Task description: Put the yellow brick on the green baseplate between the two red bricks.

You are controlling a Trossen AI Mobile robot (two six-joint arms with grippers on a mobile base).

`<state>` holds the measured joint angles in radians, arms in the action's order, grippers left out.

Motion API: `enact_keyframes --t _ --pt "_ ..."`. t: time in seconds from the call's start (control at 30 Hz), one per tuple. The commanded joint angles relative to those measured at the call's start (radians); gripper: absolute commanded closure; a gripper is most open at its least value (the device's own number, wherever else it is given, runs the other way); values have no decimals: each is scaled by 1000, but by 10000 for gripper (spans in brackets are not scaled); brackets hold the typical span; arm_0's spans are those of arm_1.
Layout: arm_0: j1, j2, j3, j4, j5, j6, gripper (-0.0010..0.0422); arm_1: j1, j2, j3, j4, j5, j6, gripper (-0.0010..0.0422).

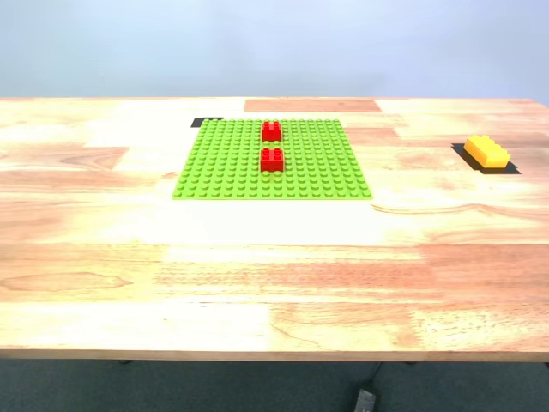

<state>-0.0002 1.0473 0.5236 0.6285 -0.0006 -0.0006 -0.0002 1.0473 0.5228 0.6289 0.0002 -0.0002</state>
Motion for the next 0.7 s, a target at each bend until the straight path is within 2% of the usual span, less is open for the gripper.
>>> enact_keyframes --t 0.03,0.17,0.23,0.33,0.43,0.53,0.63,0.7 --pt "0 -1 0 -1 0 0 413 -1 -1 0 -1 0 -3 412" --pt "0 -1 -5 0 3 0 413 -1 -1 0 -1 0 -3 412" --pt "0 -2 -8 0 45 8 413 -1 -1 0 -4 0 -5 412" --pt "0 -2 -3 -2 217 72 413 -1 -9 0 -20 -3 -5 413" --pt "0 -2 40 -69 377 73 413 2 -23 26 -103 -4 -5 412" --pt "0 -2 145 -319 531 89 413 1 -32 105 -294 -19 -34 412" --pt "0 6 283 -679 643 232 413 1 -23 230 -563 -24 -31 413" --pt "0 6 364 -906 659 359 412 1 -2 312 -701 -24 -35 412"
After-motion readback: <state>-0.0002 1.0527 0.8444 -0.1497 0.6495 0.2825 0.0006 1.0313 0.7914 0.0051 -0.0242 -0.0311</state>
